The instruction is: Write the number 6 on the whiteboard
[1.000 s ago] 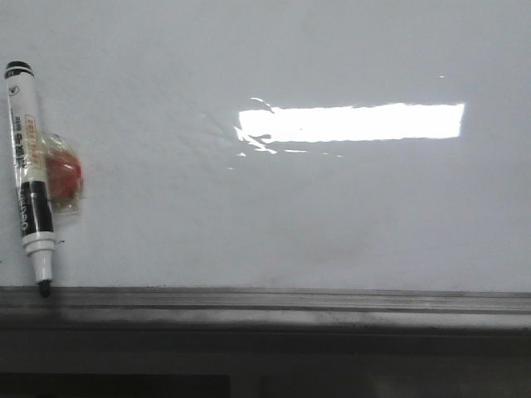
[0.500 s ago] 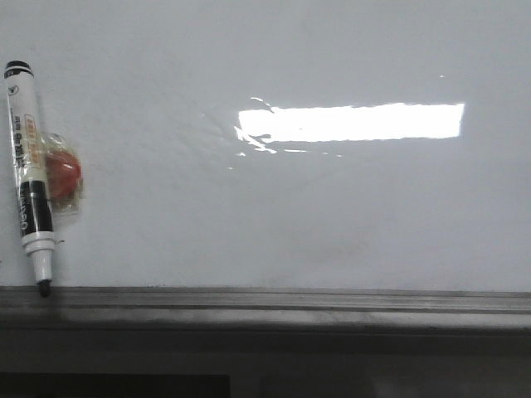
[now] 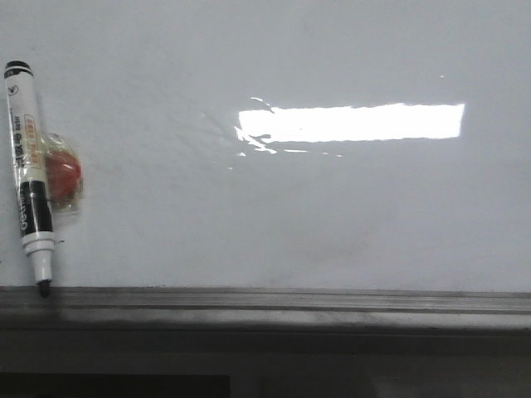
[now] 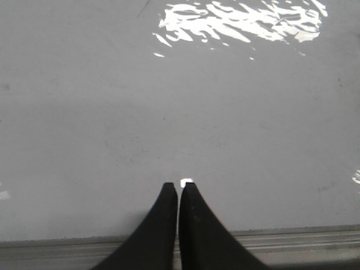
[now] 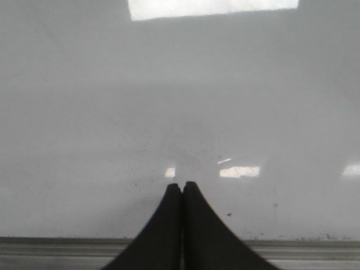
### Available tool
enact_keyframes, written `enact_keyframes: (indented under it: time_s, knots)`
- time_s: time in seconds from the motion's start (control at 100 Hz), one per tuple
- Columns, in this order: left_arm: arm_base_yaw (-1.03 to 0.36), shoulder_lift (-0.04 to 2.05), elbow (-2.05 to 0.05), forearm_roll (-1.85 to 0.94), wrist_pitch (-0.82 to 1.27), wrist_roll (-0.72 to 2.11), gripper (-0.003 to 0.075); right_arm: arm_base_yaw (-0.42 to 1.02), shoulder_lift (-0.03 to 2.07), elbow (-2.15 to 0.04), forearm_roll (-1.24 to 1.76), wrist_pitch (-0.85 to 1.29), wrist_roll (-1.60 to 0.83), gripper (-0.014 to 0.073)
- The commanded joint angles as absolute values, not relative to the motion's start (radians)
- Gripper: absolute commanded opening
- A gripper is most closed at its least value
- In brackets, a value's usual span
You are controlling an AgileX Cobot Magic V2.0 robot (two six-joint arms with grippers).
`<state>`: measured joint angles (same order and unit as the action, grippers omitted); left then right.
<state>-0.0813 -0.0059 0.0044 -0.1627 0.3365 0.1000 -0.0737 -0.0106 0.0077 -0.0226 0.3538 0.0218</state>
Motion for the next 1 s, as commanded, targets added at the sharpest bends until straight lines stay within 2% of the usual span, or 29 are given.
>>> enact_keyframes:
  time_s: [0.0,0.42,0.76,0.99]
  knots:
    - [-0.078,-0.036,0.049,-0.174,0.286,0.098,-0.0019,-0.078,-0.03,0.041,-0.037,0.319,0.015,-0.0065]
    - [-0.078,-0.036,0.049,-0.174,0.204,0.098,-0.0019,-0.078,-0.03,0.041,-0.037,0.31,0.015,-0.0065]
    - [-0.078,-0.036,0.049,-0.181,0.082,0.098,-0.0019,-0.078,-0.03,0.041,-0.028,0.136,0.015,-0.0065]
    - [-0.078,-0.036,0.033,-0.183,0.074,0.098,-0.0019,-0.078,-0.019,0.041,0.034,0.066,0.023,-0.0064]
